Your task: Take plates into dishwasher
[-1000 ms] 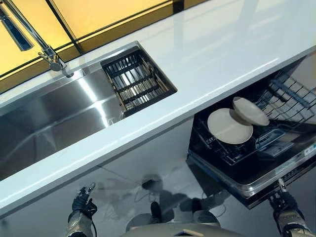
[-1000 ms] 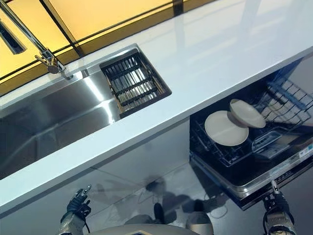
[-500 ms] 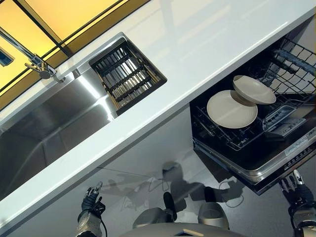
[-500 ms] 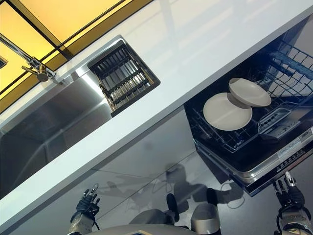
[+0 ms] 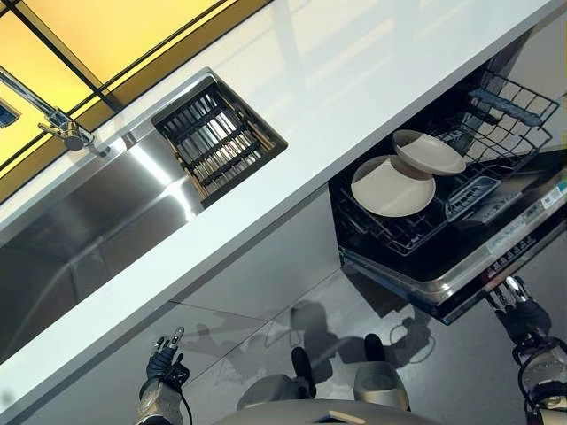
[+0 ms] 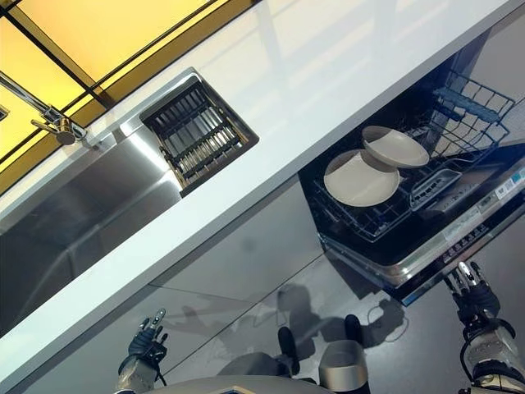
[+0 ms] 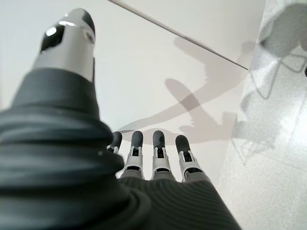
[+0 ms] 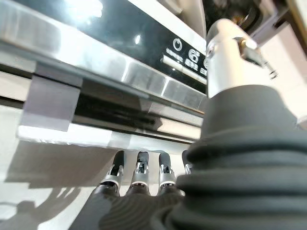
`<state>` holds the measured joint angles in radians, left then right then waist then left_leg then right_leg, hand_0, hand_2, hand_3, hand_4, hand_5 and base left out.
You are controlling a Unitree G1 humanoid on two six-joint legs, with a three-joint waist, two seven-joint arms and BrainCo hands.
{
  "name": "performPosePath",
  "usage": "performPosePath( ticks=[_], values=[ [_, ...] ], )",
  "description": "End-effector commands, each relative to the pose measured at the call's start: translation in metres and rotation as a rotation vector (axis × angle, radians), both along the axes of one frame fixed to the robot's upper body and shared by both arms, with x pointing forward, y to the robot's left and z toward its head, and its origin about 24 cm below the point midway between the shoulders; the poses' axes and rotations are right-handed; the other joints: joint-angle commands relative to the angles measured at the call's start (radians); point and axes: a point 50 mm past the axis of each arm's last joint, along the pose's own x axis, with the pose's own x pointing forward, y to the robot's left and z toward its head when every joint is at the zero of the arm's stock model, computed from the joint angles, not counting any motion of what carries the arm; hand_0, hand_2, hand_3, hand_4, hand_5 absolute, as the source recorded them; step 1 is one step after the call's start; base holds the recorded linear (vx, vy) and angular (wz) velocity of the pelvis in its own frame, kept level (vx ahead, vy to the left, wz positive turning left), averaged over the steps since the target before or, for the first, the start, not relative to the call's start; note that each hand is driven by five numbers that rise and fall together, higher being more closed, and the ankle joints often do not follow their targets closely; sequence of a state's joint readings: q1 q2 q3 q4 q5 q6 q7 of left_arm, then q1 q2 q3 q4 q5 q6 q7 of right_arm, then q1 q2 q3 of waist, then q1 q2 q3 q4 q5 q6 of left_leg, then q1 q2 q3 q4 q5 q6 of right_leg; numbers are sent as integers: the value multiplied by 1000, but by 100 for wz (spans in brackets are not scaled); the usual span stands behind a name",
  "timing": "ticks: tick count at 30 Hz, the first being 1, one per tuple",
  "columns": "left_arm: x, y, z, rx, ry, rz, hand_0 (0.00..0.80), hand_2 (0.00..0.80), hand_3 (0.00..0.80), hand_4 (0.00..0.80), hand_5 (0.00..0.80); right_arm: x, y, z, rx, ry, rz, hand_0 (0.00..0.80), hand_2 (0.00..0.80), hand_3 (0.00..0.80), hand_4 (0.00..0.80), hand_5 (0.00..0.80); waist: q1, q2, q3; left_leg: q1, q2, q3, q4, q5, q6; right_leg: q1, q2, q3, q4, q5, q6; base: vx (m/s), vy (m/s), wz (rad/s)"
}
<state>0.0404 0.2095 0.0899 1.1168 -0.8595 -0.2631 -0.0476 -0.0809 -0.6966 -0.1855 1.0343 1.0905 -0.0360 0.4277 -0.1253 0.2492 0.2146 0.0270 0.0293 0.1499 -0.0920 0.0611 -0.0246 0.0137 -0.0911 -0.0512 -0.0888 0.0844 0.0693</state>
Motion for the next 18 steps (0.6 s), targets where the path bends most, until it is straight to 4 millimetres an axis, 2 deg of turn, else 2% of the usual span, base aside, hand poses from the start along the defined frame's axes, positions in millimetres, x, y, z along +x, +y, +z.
performPosePath(
  ticks=[1, 10, 18],
  values=[
    [38, 23, 21, 116, -84, -71, 0, 0, 0, 0, 0, 145, 71, 117, -27, -583, 368, 0, 0, 0, 0, 0, 94, -108, -84, 50, -42, -30, 5, -77, -13, -11, -49, -21, 36, -45, 21, 32, -34, -1],
    [39, 30, 24, 148, -52, -77, 0, 0, 0, 0, 0, 163, 75, 140, 28, -640, 346, 0, 0, 0, 0, 0, 135, -135, -110, 61, -33, -49, 5, -78, -13, 19, -46, -42, 24, -41, 19, 40, -38, 6],
    [41, 38, 27, 172, -33, -97, 0, 0, 0, 0, 0, 179, 81, 167, 30, -700, 334, 0, 0, 0, 0, 0, 172, -162, -131, 65, -23, -67, 5, -79, -16, 41, -41, -65, 13, -40, 18, 25, -28, 22]
  ],
)
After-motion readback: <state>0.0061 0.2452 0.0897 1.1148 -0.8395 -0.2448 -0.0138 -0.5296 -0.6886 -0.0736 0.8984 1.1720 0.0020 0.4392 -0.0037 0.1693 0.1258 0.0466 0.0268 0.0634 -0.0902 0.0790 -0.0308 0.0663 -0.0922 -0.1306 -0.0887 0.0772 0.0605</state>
